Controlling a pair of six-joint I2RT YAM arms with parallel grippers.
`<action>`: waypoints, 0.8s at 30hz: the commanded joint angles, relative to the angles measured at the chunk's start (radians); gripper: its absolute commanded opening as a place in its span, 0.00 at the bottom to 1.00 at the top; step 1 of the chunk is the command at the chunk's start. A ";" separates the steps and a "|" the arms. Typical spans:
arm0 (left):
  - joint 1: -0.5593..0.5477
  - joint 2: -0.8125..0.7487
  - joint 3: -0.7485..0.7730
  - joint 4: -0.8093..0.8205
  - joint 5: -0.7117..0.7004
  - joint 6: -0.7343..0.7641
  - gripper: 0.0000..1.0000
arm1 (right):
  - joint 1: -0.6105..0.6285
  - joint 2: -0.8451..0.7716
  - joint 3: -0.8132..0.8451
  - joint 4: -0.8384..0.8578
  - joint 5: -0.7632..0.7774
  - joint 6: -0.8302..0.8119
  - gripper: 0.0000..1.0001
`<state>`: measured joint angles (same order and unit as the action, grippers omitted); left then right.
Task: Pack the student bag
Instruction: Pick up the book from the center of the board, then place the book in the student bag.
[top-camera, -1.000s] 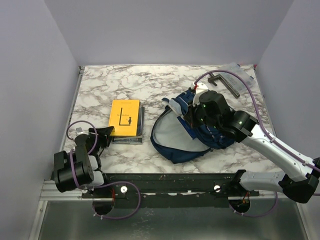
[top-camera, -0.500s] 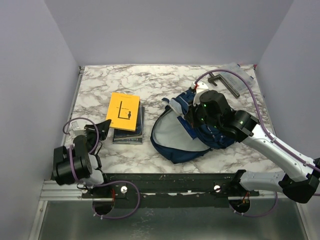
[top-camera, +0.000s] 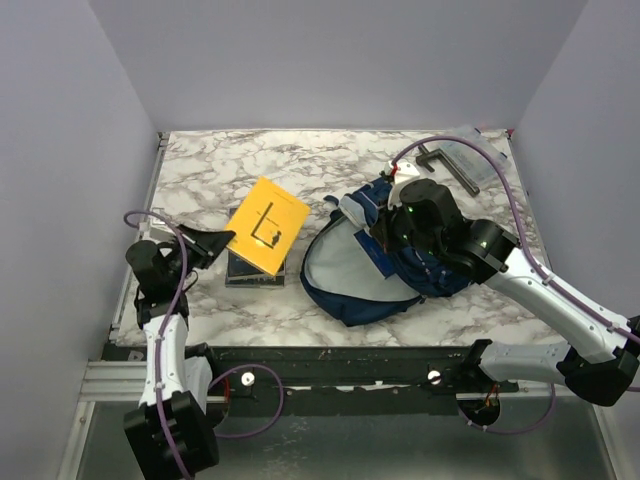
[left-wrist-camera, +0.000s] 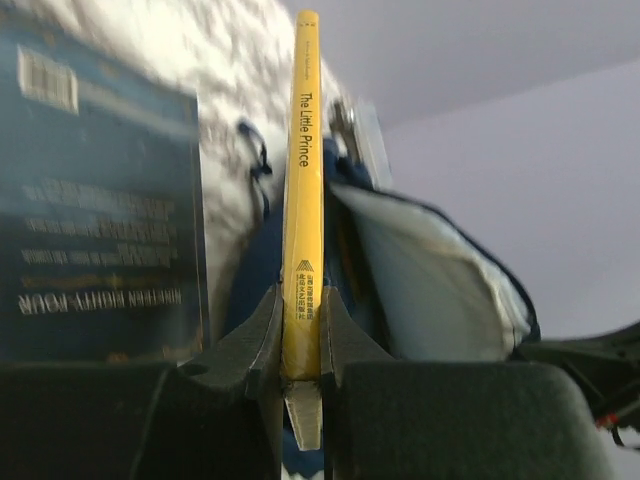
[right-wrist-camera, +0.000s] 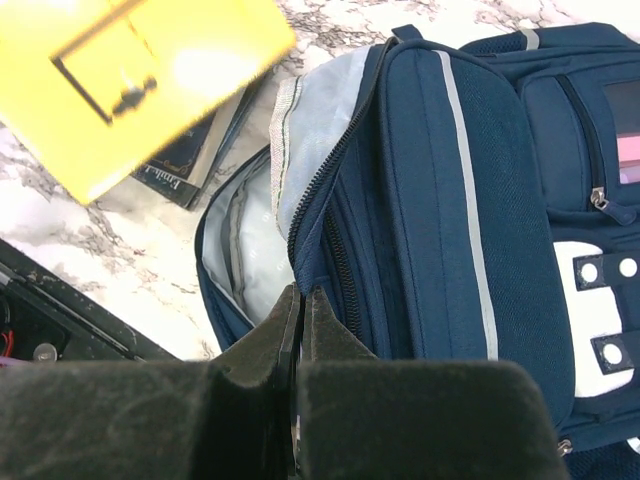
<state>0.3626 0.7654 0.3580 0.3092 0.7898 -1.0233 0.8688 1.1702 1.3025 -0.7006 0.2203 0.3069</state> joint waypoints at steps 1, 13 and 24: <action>-0.068 -0.039 0.023 -0.169 0.263 0.011 0.00 | 0.002 -0.015 0.064 0.100 0.036 0.022 0.01; -0.475 0.108 0.108 -0.213 0.210 -0.076 0.00 | 0.003 -0.012 0.058 0.118 0.000 0.050 0.01; -0.774 0.513 0.329 -0.013 -0.146 -0.264 0.00 | 0.002 -0.014 0.063 0.118 -0.042 0.085 0.01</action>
<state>-0.3370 1.1744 0.5770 0.1341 0.8059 -1.1645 0.8688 1.1744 1.3037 -0.6987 0.2138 0.3592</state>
